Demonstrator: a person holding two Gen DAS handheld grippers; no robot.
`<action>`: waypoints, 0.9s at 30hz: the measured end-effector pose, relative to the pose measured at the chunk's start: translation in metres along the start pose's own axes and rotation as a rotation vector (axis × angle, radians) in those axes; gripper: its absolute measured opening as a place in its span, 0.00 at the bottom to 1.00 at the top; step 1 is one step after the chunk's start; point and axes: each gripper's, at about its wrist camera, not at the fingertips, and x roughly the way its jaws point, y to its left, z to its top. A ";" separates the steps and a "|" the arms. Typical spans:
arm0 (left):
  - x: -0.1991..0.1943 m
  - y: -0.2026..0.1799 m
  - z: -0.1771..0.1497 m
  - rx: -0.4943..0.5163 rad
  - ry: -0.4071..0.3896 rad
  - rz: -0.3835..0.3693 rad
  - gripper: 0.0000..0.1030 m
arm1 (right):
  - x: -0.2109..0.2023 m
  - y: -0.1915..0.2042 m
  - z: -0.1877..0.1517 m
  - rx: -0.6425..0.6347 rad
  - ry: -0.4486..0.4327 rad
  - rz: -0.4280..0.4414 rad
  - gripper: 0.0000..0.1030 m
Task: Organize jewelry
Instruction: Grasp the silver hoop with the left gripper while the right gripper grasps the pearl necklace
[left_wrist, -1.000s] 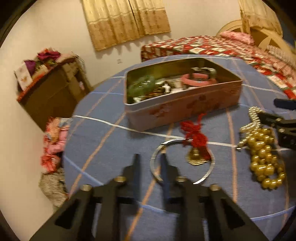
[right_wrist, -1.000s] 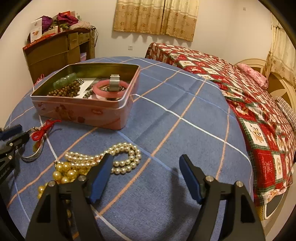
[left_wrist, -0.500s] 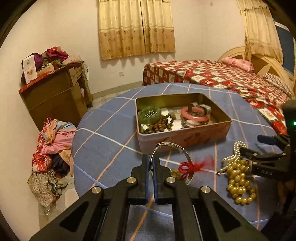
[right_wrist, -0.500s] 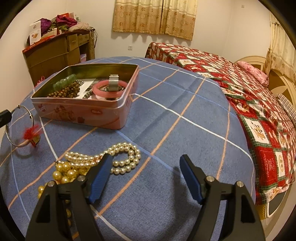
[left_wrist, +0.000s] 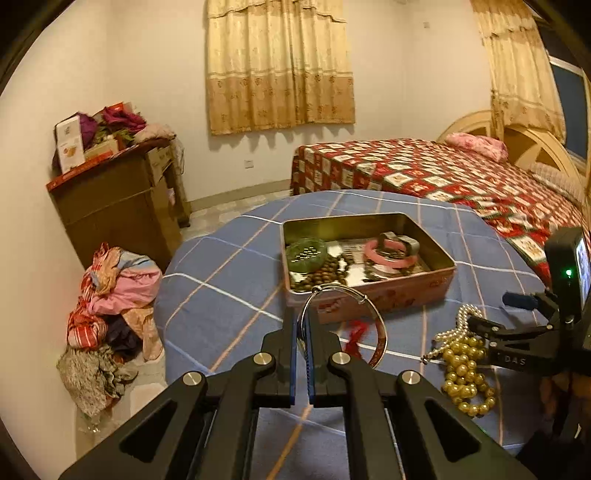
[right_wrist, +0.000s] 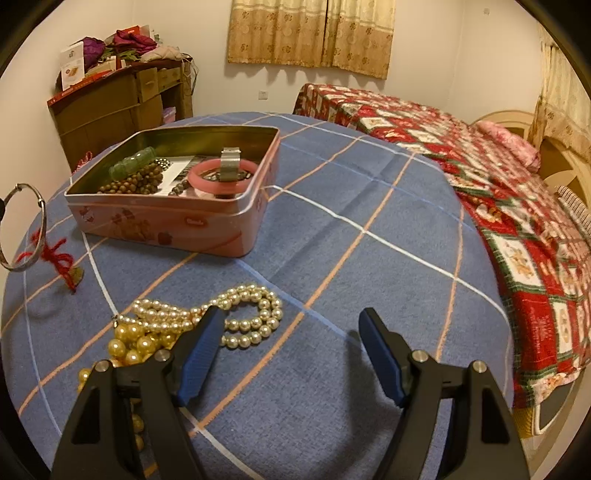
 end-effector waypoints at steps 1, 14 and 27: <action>-0.001 0.004 0.000 -0.012 -0.003 0.003 0.02 | 0.001 -0.002 0.000 0.008 0.005 0.017 0.75; 0.001 0.012 -0.005 -0.041 0.011 -0.014 0.03 | -0.011 0.016 -0.004 -0.047 -0.016 0.131 0.33; 0.013 0.008 -0.018 -0.032 0.053 -0.023 0.03 | -0.006 0.034 0.002 -0.067 0.018 0.123 0.59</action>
